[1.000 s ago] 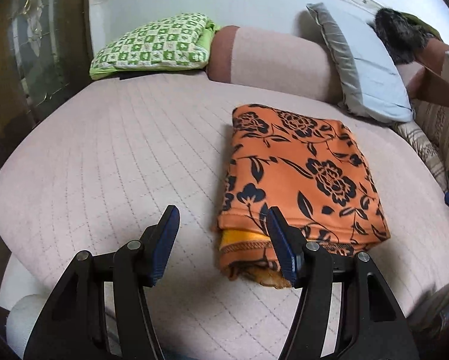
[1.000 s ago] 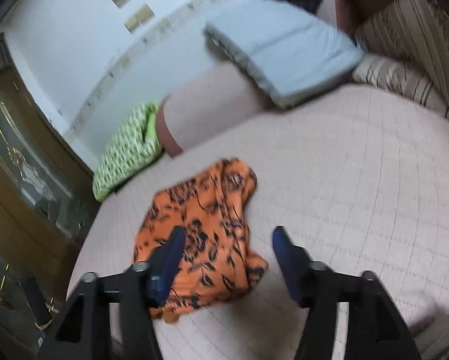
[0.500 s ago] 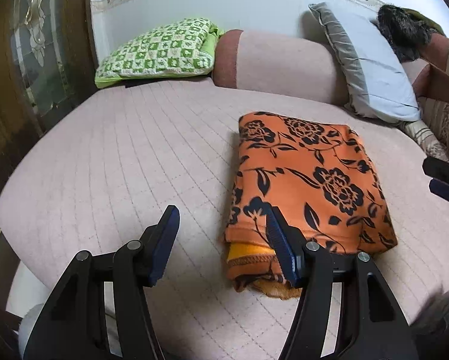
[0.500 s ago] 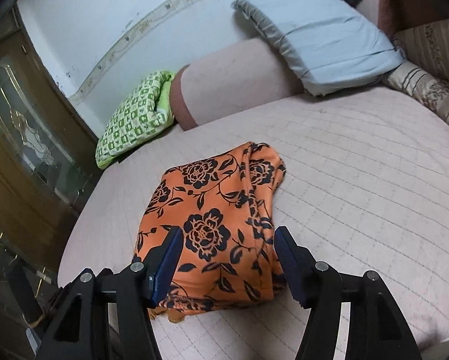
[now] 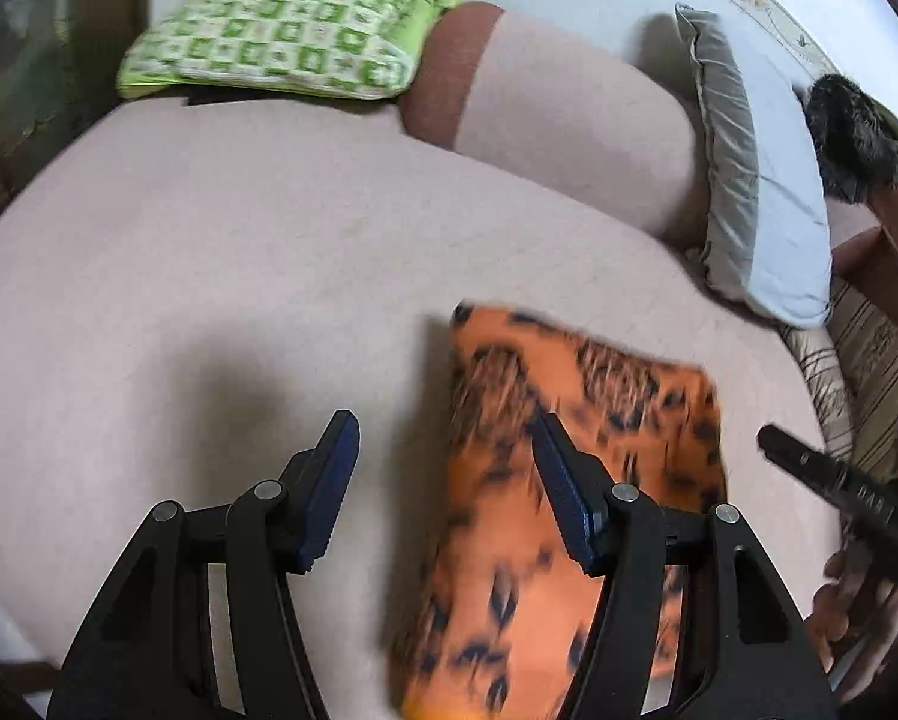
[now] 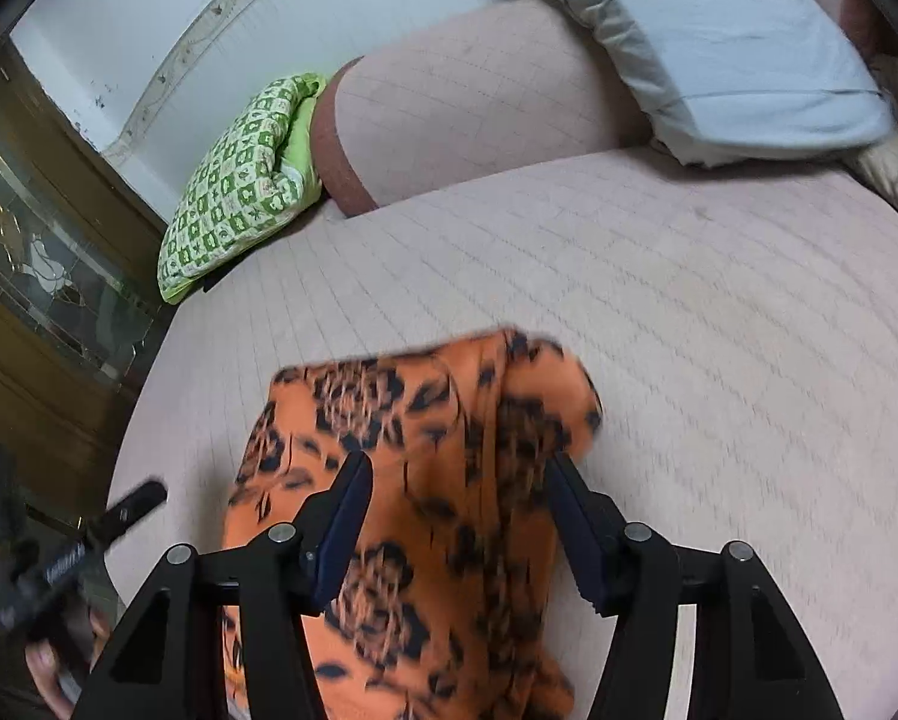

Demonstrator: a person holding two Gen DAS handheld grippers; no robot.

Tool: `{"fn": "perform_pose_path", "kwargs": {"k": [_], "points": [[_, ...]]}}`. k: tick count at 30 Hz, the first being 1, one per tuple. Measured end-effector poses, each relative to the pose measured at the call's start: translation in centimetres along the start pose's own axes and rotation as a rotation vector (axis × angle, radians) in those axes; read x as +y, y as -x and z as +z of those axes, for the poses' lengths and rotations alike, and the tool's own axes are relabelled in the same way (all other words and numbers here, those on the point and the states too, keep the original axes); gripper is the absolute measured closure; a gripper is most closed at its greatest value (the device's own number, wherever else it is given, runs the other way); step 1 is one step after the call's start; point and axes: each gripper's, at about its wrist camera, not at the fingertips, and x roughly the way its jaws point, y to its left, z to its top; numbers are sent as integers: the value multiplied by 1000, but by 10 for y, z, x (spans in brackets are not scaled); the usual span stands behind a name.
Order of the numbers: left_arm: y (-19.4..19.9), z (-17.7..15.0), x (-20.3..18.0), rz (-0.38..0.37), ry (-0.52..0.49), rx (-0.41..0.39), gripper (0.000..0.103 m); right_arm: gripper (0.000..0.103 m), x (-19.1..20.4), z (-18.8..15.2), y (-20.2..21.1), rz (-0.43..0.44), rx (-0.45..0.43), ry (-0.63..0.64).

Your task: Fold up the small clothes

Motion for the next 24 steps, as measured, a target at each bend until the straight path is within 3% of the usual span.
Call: {"fn": "perform_pose_path", "kwargs": {"k": [4, 7, 9, 10, 11, 12, 13, 14, 17, 19, 21, 23, 24], "points": [[-66, 27, 4, -127, 64, 129, 43, 55, -11, 24, -31, 52, 50, -29], [-99, 18, 14, -151, 131, 232, 43, 61, -23, 25, -54, 67, 86, -53], [-102, 16, 17, -206, 155, 235, 43, 67, -32, 24, -64, 63, 91, -78], [-104, 17, 17, -204, 153, 245, 44, 72, -34, 25, -68, 64, 99, -85], [-104, 17, 18, -210, 160, 247, 51, 78, -34, 26, -71, 64, 105, -83], [-103, 17, 18, -223, 161, 244, 60, 92, -33, 27, -71, 58, 108, -73], [-103, 18, 17, -222, 146, 247, 83, 96, -32, 28, -71, 55, 114, -71], [-98, 18, 12, -208, 105, 236, 85, 97, -32, 28, -67, 61, 116, -76], [-81, 18, -9, -176, -4, 149, 85, 97, -24, 29, -41, 59, 50, -67], [-88, 15, -11, -130, -20, 154, 85, 98, -13, 30, -38, -45, 29, 11], [-103, 12, -6, -86, -25, 177, 85, 98, -22, 26, -62, -111, 89, 7], [-106, 8, -5, -63, -30, 179, 81, 98, -34, 17, -87, -117, 156, -26], [-100, 8, -6, -63, -35, 166, 80, 98, -32, 14, -85, -115, 134, -13]]}}
